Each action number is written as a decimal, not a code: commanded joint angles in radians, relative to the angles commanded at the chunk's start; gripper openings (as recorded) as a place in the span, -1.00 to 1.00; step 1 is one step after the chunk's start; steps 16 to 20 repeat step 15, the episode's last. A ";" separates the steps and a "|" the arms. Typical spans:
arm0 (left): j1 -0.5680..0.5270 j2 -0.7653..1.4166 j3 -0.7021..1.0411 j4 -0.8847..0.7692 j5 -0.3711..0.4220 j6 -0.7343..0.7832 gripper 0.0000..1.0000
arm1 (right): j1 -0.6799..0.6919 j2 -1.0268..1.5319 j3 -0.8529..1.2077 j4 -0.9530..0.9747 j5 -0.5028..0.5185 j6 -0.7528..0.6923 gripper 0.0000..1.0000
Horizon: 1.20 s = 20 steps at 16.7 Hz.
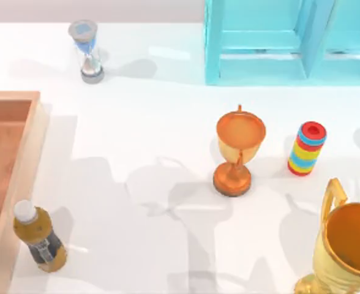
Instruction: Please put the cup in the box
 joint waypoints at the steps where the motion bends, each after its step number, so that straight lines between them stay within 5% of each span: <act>1: 0.000 0.000 0.000 0.000 0.000 0.000 -0.25 | 0.000 0.000 0.000 0.000 0.000 0.000 1.00; 9: 0.000 0.000 0.000 0.000 0.000 0.000 0.96 | 0.000 0.000 0.000 0.000 0.000 0.000 1.00; 20: 0.000 0.000 0.000 0.000 0.000 0.000 1.00 | 0.000 0.000 0.000 0.000 0.000 0.000 1.00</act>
